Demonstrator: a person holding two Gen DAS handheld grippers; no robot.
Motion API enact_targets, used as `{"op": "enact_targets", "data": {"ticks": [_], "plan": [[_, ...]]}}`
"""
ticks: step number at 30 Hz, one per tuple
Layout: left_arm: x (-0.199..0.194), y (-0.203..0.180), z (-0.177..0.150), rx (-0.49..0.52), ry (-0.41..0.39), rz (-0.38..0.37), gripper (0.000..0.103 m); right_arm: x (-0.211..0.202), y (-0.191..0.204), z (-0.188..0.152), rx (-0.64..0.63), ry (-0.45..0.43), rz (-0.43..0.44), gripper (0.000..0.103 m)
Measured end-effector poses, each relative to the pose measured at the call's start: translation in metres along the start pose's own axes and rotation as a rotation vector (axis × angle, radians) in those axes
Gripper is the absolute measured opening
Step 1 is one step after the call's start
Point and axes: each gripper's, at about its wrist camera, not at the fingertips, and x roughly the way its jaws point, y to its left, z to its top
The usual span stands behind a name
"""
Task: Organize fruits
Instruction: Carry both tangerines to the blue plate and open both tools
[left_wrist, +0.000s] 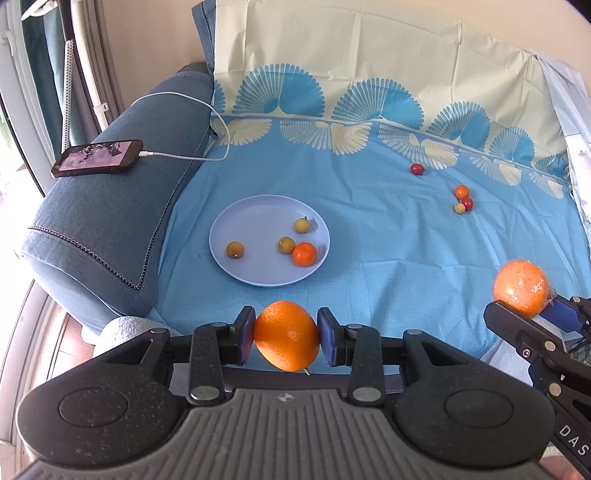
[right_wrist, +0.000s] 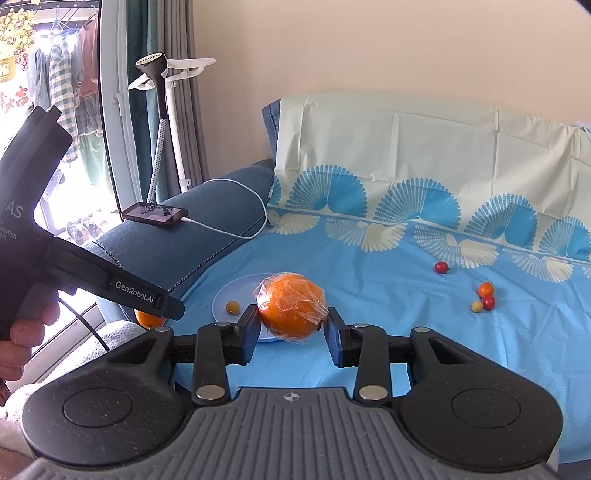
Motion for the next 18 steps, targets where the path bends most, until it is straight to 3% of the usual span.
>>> {"op": "enact_targets", "data": {"ticks": [18], "plan": [[0.024,0.006,0.007,-0.018,0.049,0.004,0.040,0.025,-0.001,0.003,-0.005,0.062,0.009,0.039]]}}
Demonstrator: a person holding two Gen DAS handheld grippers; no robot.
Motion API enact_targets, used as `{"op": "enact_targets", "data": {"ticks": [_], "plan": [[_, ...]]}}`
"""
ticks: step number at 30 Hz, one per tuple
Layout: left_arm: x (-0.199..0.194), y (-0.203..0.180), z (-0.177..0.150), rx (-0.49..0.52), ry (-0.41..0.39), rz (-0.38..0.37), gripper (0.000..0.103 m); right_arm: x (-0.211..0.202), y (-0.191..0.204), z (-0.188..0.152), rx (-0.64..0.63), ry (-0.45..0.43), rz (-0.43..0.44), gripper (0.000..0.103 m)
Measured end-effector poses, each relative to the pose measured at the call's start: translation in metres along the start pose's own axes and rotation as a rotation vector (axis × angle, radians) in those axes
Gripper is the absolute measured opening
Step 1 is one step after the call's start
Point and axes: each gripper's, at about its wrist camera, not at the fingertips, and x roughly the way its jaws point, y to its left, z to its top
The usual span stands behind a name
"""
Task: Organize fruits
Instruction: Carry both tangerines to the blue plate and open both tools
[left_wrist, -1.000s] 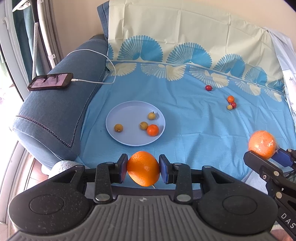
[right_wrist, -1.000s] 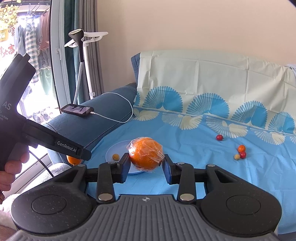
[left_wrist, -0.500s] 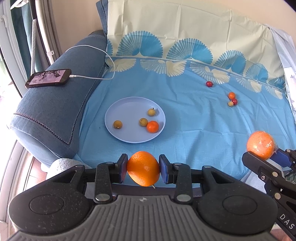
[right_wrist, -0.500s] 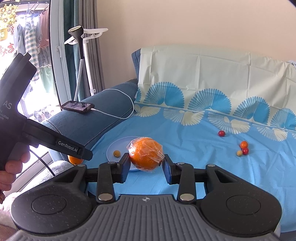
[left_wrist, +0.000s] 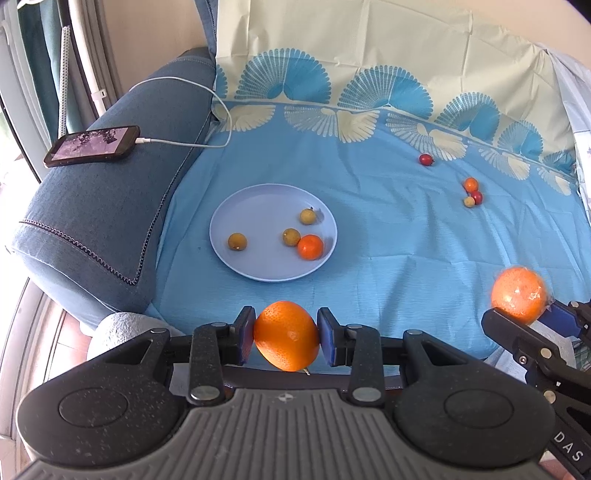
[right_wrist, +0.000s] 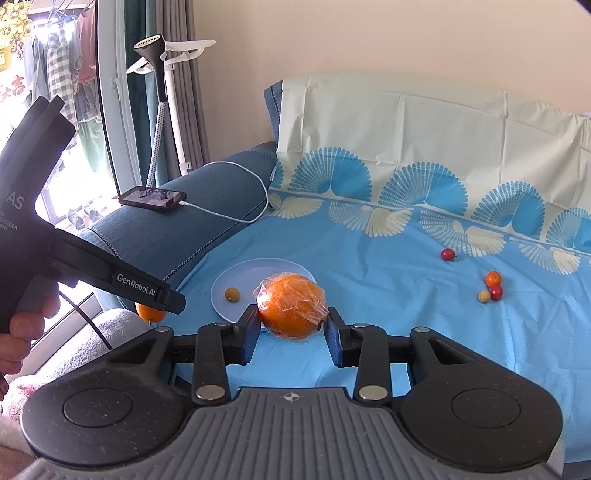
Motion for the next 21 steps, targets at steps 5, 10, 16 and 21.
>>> {"op": "enact_targets", "data": {"ticks": [5,10,16,21], "plan": [[0.013,0.011,0.007,-0.026,0.016,0.007,0.040,0.013,0.000,0.002,-0.008,0.025,-0.003,0.039],[0.026,0.025,0.017,-0.057,0.035,0.014,0.040,0.031,0.002,0.008,-0.012,0.048,-0.006,0.039],[0.046,0.045,0.031,-0.092,0.061,0.035,0.040,0.059,0.007,0.017,-0.012,0.077,0.012,0.039],[0.066,0.057,0.044,-0.104,0.084,0.060,0.040,0.088,0.012,0.024,-0.014,0.105,0.037,0.039]]}}
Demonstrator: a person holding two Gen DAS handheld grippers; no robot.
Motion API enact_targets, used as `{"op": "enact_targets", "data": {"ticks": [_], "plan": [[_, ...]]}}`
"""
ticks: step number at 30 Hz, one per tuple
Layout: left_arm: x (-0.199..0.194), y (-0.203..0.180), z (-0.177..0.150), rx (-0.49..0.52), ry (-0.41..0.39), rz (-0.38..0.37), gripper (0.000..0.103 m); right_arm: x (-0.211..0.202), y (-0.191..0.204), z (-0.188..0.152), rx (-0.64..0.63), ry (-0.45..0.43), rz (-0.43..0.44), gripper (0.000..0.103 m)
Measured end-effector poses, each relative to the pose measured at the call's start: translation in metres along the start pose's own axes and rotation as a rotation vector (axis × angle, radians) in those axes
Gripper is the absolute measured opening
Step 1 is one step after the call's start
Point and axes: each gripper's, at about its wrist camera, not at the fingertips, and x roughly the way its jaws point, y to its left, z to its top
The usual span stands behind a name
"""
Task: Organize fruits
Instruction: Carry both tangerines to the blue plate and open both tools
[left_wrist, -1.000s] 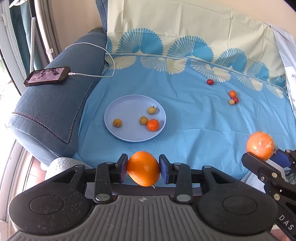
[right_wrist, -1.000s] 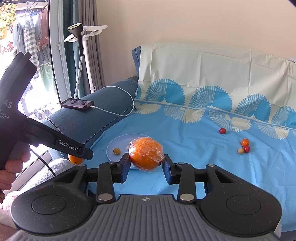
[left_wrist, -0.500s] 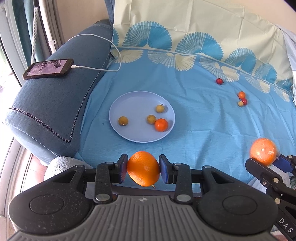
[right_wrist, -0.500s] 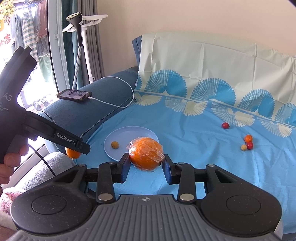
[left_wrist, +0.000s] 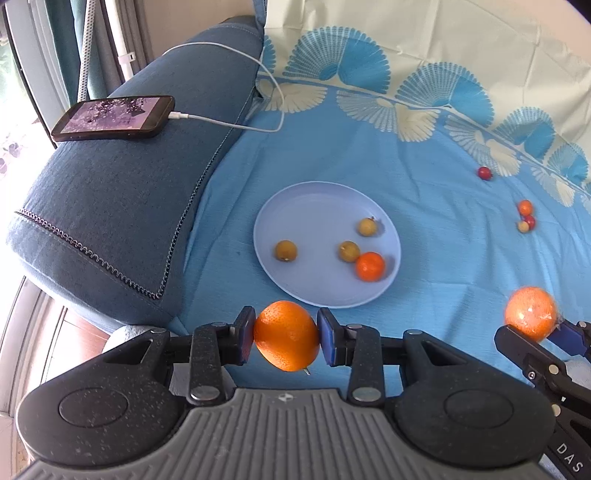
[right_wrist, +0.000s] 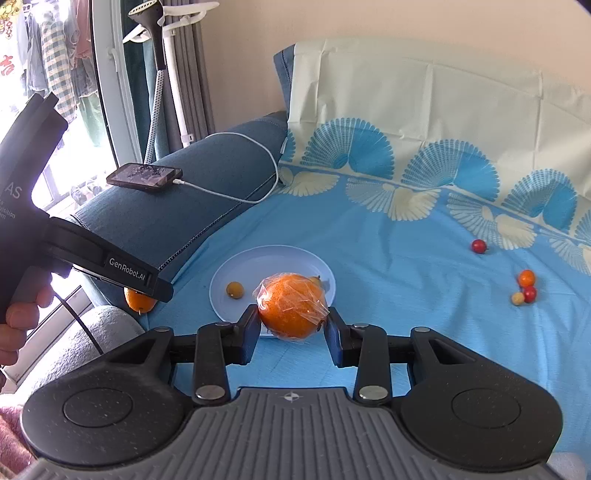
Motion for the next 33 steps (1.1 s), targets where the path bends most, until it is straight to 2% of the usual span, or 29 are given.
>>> {"op": "enact_targets", "data": {"ticks": [16,27,30,31,32,33], "plan": [[0.098,0.003,0.057,-0.013,0.070,0.067,0.040,0.127,-0.002,0.023,0.001,0.141,0.036,0.039],[0.163,-0.001,0.072,0.018,0.127,0.121,0.040,0.197,-0.002,0.027,-0.025,0.213,0.039,0.039],[0.171,-0.001,0.075,0.032,0.118,0.135,0.041,0.212,0.000,0.028,-0.038,0.226,0.044,0.039],[0.172,-0.001,0.076,0.038,0.112,0.137,0.045,0.216,0.000,0.029,-0.042,0.230,0.046,0.039],[0.173,0.000,0.078,0.043,0.112,0.133,0.067,0.219,0.001,0.029,-0.045,0.230,0.046,0.040],[0.172,0.001,0.080,0.041,0.109,0.132,0.082,0.223,0.001,0.030,-0.049,0.228,0.048,0.041]]}}
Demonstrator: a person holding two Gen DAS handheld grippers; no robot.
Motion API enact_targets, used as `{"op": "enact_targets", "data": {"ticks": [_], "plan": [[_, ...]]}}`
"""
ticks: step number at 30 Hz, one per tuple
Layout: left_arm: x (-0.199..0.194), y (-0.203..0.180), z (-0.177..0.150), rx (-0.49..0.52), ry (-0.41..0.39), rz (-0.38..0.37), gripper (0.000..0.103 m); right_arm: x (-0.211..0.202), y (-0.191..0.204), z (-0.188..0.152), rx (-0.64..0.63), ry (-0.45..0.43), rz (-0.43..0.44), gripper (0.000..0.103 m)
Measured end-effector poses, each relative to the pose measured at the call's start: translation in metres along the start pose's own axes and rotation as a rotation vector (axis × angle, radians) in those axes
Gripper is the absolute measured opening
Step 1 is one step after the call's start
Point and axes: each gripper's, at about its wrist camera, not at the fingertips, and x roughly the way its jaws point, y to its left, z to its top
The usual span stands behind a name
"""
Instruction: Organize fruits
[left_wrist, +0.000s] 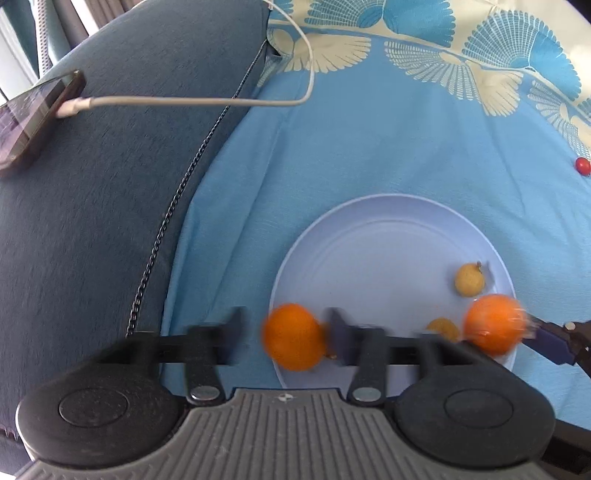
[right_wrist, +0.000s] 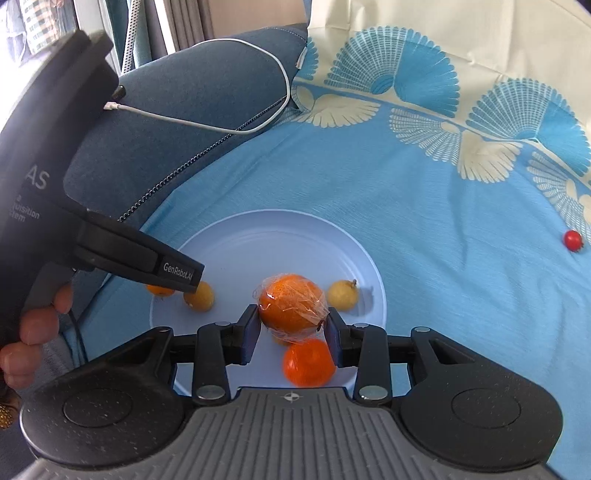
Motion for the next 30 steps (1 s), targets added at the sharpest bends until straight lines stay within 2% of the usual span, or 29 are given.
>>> {"op": "enact_targets", "data": {"ticks": [1,2,3,5,6,13,19,30], "plan": [[-0.003,0.001,0.001,-0.010,-0.018,0.008,0.101,0.002,0.000,0.002,-0.003,-0.004,0.006,0.041],[-0.009,0.004,-0.001,-0.022,-0.054,0.012,0.103,0.003,-0.001,0.003,-0.005,-0.009,0.013,0.052],[-0.015,0.006,-0.002,-0.023,-0.080,0.009,0.103,0.002,-0.001,0.006,-0.009,-0.012,0.021,0.066],[-0.024,0.007,-0.005,-0.003,-0.075,0.006,0.103,-0.005,-0.001,0.009,-0.006,-0.034,0.017,0.084],[-0.028,0.008,-0.007,-0.002,-0.069,0.007,0.103,-0.011,-0.001,0.009,-0.002,-0.049,0.011,0.086],[-0.066,0.008,-0.036,-0.029,0.001,-0.013,0.103,-0.064,0.001,-0.008,0.051,-0.033,0.008,0.095],[-0.100,0.002,-0.069,-0.041,0.028,-0.026,0.103,-0.116,0.014,-0.036,0.071,-0.057,-0.042,0.100],[-0.164,-0.011,-0.134,0.000,-0.061,-0.013,0.103,-0.194,0.028,-0.083,0.054,-0.199,-0.130,0.102]]}}
